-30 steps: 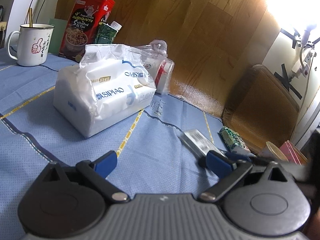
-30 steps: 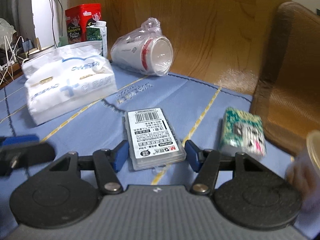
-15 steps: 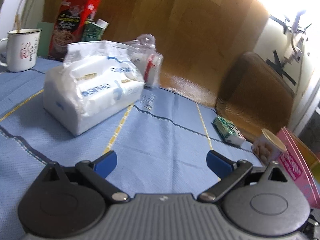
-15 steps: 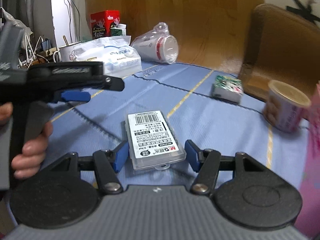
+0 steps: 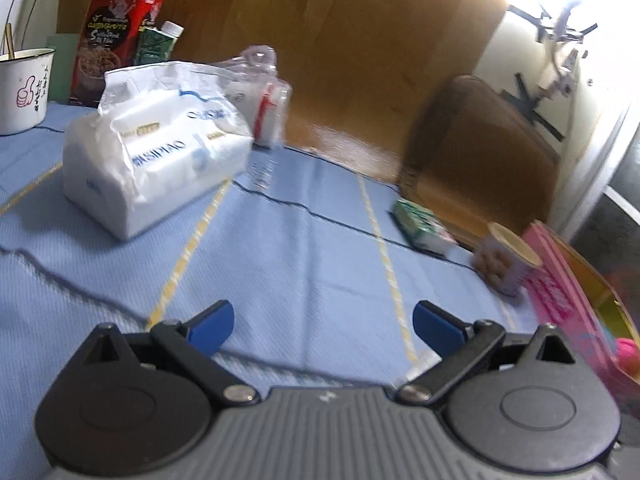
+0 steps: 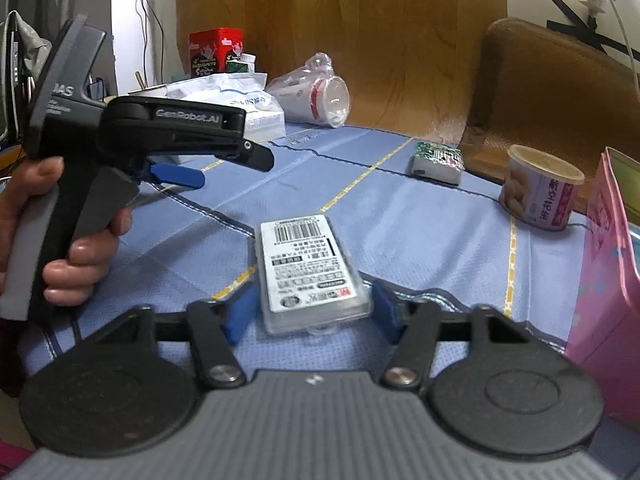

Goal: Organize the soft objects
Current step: 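Close the right tool on the white barcode-labelled box, then grasp the barcode box with the left tool while the right tool releases it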

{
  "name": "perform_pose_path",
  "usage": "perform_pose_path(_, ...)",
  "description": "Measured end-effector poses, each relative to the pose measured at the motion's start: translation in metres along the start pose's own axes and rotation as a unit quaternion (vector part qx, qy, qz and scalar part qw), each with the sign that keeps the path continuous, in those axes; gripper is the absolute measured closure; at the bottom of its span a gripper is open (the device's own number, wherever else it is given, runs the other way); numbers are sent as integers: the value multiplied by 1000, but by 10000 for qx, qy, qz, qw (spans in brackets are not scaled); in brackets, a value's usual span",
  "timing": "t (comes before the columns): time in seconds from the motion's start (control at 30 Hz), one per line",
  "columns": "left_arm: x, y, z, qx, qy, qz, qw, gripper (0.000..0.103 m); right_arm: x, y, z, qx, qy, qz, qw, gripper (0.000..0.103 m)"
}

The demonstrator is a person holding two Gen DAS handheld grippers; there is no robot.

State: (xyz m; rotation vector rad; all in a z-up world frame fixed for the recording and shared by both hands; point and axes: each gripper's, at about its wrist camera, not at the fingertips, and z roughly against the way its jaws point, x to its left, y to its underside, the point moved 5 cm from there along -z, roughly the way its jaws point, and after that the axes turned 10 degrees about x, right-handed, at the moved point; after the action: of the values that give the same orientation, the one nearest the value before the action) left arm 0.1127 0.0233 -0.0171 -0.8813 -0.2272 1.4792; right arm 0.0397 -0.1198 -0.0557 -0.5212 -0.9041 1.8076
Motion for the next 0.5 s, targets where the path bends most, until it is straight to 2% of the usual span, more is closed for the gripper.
perform_pose_path(0.1, -17, 10, 6, 354, 287, -83, 9989, 9, -12, 0, 4, -60, -430, -666, 9968, 41)
perform_pose_path(0.2, -33, 17, 3, 722, 447, -62, 9964, 19, -28, 0, 6, -82, -978, -1468, 9843, 41)
perform_pose_path(0.3, -50, 20, -7, 1018, 695, -73, 9923, 49, -33, 3, 8, -106, -1368, -1918, 9718, 41)
perform_pose_path(0.33, -55, 22, -10, 1097, 728, -114, 9912, 62, -32, 4, 10, -119, -1390, -1944, 9710, 41)
perform_pose_path(0.37, -60, 22, -12, 1165, 835, -110, 9896, 69, -31, 6, 12, -138, -1365, -1922, 9717, 42)
perform_pose_path(0.43, -72, 19, -11, 1156, 975, -113, 9884, 71, -26, 7, 17, -190, -1171, -1809, 9763, 42)
perform_pose_path(0.5, -89, 13, -5, 1017, 1121, -320, 9880, 71, -27, 7, 28, -387, -943, -1699, 9802, 42)
